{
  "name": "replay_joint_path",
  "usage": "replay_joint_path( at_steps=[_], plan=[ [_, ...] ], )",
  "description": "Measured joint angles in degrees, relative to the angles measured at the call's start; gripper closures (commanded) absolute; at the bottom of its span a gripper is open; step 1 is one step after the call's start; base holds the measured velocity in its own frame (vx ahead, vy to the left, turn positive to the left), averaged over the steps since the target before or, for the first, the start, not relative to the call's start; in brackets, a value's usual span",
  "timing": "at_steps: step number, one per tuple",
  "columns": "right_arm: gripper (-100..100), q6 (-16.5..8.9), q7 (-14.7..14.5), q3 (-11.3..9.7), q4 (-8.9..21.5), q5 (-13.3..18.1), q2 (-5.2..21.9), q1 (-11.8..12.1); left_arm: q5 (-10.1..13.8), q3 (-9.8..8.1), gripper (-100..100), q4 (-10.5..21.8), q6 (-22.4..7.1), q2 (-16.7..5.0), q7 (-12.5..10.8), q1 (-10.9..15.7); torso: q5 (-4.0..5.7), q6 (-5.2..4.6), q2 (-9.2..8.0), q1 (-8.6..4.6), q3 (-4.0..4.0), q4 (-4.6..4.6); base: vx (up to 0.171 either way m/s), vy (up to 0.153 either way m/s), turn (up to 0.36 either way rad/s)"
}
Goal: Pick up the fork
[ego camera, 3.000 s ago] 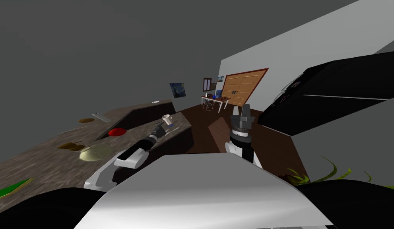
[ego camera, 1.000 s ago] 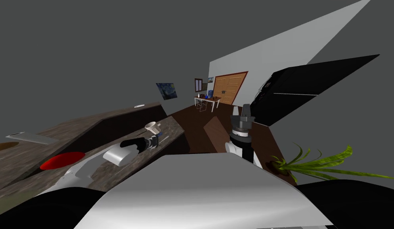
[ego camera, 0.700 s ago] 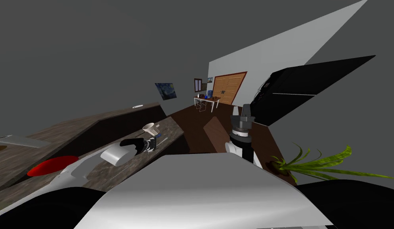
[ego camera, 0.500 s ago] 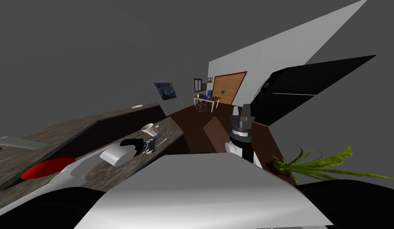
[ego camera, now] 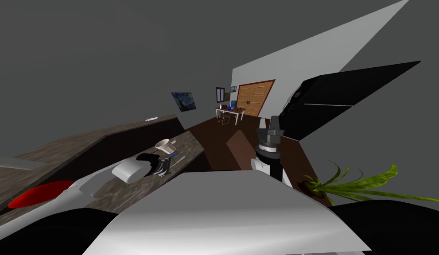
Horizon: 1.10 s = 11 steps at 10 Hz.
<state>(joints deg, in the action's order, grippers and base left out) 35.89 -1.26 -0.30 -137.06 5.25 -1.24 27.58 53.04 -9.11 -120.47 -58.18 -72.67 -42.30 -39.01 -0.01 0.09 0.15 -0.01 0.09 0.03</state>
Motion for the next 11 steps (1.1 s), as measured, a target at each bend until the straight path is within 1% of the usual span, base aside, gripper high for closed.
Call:
replay_joint_path(
  at_steps=[1,3,4,5,6,8,9,11],
  plan=[
    [0,0.0,0.0,0.0,0.0,0.0,0.0,0.0,0.34,0.53,-100,0.3,-1.05,-0.42,-0.33,0.24,0.0,0.0,-0.02,0.0,-0.01,0.0,0.025,-0.008,0.022],
    [0,0.0,0.0,0.0,0.0,0.0,0.0,0.0,1.83,0.1,-100,0.18,-3.34,-1.72,-0.87,-0.77,0.01,0.01,-0.16,-0.04,-0.09,-0.04,0.003,-0.004,0.011],
    [0,0.0,0.0,0.0,0.0,0.0,0.0,-0.01,1.9,0.09,0,0.18,-3.57,-1.77,-0.92,-0.82,0.01,0.01,-0.2,-0.02,-0.11,-0.05,0.0,0.0,0.0],
    [0,0.0,0.0,0.0,0.0,0.0,0.0,-0.01,1.89,0.09,-100,0.18,-3.55,-1.76,-0.92,-0.81,0.0,0.01,-0.21,-0.02,-0.12,-0.05,0.008,-0.005,-0.062],
    [0,0.0,0.0,0.0,0.0,0.0,0.0,-0.01,1.45,0.54,-100,1.04,-3.17,-1.01,-0.44,-0.73,0.0,0.0,-0.2,-0.02,-0.12,-0.05,0.014,-0.011,-0.072],
    [0,0.0,0.0,0.0,0.0,0.0,0.0,-0.01,0.16,2.14,-100,3.46,-1.87,0.87,1.03,-0.12,0.0,0.0,-0.16,-0.05,-0.09,-0.04,0.013,-0.01,-0.03],
    [0,0.0,0.0,0.0,0.0,0.0,0.0,0.0,0.09,2.26,100,3.6,-1.77,0.97,1.17,-0.06,0.01,0.01,-0.18,-0.03,-0.1,-0.04,0.0,0.0,0.0],
    [0,0.0,0.0,0.0,0.0,0.0,0.0,-0.01,0.12,2.07,100,3.57,-1.69,0.94,1.06,0.06,-0.12,0.02,-0.26,0.03,-0.11,0.02,0.0,0.0,0.0]
  ],
)
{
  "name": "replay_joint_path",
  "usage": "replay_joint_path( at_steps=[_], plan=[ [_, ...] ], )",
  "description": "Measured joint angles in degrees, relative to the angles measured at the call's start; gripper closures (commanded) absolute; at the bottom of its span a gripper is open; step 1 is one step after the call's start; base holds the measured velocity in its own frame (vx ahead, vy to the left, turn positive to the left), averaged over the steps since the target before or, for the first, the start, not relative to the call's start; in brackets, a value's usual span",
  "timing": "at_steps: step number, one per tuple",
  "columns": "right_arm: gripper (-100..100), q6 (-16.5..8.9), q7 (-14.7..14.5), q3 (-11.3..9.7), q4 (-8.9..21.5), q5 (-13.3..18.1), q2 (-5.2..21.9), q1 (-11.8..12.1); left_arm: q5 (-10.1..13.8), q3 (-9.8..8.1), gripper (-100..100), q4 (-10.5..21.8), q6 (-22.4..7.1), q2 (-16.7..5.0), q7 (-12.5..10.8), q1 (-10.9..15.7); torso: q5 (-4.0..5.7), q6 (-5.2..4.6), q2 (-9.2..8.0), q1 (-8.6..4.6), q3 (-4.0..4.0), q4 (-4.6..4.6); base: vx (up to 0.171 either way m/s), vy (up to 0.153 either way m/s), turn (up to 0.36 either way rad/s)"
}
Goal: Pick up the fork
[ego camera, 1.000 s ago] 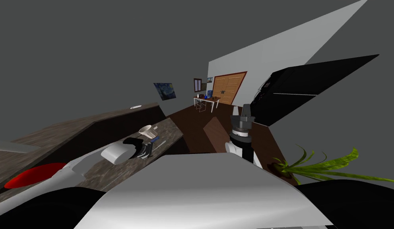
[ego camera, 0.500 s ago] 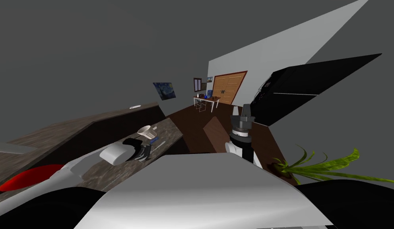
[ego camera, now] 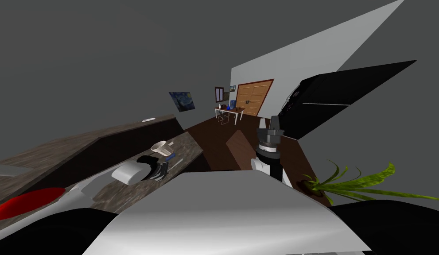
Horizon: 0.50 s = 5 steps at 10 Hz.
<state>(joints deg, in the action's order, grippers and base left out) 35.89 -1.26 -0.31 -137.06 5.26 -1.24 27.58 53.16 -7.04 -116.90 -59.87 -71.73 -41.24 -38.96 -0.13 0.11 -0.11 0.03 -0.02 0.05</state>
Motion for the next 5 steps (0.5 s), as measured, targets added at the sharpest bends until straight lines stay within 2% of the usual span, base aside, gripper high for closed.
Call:
replay_joint_path(
  at_steps=[2,3,4,5],
  plan=[
    [0,0.0,0.0,0.0,0.0,0.0,0.0,0.0,0.02,0.02,100,0.02,-0.02,0.02,-0.05,-0.02,-0.02,-0.03,0.01,0.09,0.0,-0.01,0.0,0.0,0.0],
    [0,0.0,0.0,0.0,0.0,0.0,0.0,0.0,0.02,0.02,0,0.02,-0.02,0.03,-0.06,-0.03,-0.01,-0.03,0.01,0.1,0.0,-0.01,0.0,0.0,0.0],
    [0,0.0,0.0,0.0,0.0,0.0,0.0,0.0,0.02,0.02,100,0.02,-0.02,0.03,-0.06,-0.03,-0.01,-0.03,0.01,0.1,0.0,-0.01,-0.009,0.011,0.073],
    [0,0.0,0.0,0.0,0.0,0.0,0.0,0.0,0.58,-0.5,100,-0.69,-0.32,-0.7,-0.3,-0.29,0.01,0.0,-0.04,0.12,-0.03,-0.02,-0.016,0.01,0.059]
  ],
)
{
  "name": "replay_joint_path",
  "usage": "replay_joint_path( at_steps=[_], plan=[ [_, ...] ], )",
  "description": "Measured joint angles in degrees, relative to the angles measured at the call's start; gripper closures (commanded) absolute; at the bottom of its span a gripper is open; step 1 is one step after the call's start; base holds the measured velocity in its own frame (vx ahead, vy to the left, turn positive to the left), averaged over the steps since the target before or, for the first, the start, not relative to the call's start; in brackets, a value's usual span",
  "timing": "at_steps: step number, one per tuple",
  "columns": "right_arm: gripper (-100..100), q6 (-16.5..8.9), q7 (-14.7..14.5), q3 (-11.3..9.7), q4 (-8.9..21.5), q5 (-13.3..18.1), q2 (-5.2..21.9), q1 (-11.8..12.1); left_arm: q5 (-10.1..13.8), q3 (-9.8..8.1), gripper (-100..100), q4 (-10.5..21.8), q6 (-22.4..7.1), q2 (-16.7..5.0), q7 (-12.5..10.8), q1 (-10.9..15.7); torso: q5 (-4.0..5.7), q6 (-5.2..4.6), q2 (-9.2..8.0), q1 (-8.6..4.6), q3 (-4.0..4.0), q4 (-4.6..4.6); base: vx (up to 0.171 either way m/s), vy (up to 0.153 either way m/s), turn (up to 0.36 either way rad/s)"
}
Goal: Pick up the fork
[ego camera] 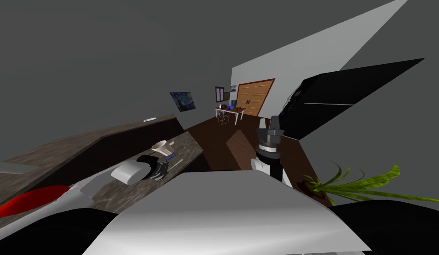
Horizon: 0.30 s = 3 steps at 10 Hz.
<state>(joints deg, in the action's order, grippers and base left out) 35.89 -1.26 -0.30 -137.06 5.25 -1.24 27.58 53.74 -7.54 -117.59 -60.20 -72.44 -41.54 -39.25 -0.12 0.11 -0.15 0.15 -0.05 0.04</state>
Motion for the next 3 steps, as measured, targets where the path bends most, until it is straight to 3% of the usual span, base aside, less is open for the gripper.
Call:
replay_joint_path(
  at_steps=[2,3],
  plan=[
    [0,0.0,0.0,0.0,0.0,0.0,0.0,0.0,0.89,-0.89,100,-1.75,-1.03,-1.47,-1.06,-0.24,0.0,-0.01,-0.04,-0.01,-0.02,-0.01,-0.01,0.009,0.028],
    [0,0.0,0.0,0.0,0.0,0.0,0.0,0.0,0.93,-0.96,0,-1.87,-1.11,-1.52,-1.18,-0.29,-0.02,-0.03,-0.01,-0.02,-0.01,0.0,0.0,0.0,0.0]
  ],
)
